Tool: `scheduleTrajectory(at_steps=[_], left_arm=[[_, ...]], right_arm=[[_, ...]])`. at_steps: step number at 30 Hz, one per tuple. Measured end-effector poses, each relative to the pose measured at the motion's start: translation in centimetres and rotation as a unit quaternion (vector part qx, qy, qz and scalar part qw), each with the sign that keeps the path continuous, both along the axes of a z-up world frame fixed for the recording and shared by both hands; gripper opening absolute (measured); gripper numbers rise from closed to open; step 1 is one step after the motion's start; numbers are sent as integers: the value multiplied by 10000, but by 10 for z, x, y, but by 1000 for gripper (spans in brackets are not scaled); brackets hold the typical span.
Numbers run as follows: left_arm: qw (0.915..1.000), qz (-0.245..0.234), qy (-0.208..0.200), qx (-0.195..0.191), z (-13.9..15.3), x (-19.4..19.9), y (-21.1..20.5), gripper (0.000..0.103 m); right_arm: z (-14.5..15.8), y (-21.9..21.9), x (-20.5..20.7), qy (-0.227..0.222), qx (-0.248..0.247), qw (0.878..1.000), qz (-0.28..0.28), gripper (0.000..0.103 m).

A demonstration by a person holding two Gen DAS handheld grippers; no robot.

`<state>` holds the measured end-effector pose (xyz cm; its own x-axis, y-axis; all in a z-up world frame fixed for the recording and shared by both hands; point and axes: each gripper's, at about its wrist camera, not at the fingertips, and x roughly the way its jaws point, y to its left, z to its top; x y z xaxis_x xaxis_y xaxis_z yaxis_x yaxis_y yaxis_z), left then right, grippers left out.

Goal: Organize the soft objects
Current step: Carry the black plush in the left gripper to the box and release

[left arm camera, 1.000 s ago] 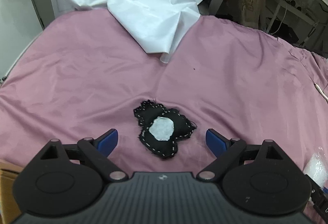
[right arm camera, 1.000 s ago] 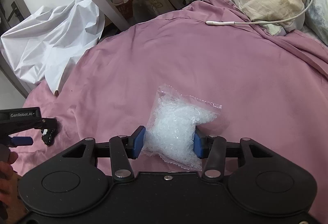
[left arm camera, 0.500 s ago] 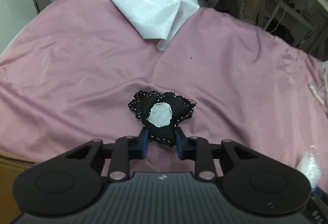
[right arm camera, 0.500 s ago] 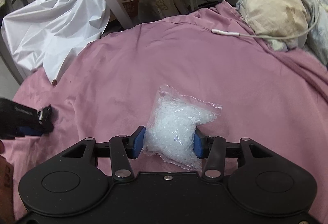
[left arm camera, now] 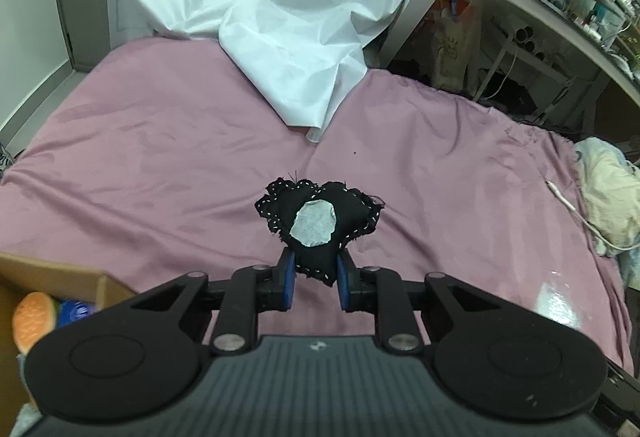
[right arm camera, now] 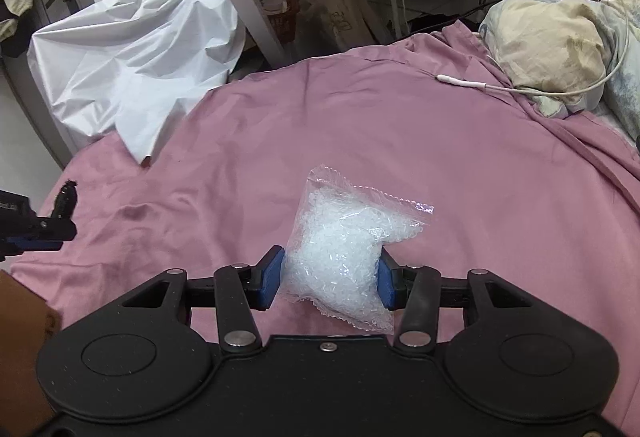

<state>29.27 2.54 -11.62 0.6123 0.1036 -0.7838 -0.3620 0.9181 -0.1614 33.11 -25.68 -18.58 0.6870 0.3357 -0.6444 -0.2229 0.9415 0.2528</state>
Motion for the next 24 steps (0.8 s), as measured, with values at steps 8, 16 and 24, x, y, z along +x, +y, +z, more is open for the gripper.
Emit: scheduleTrajectory(at_steps=[8, 16, 24], left_arm=[[9999, -22, -141, -32, 28, -49, 7, 20], [9996, 3, -272, 64, 49, -93, 17, 20], [9989, 56, -450, 72, 68, -133, 30, 20]], right_arm=[[21, 5, -24, -282, 138, 9994, 125, 46], [52, 18, -51, -265, 580, 9965, 535, 47], [68, 34, -74, -563, 395, 9952, 700, 47]])
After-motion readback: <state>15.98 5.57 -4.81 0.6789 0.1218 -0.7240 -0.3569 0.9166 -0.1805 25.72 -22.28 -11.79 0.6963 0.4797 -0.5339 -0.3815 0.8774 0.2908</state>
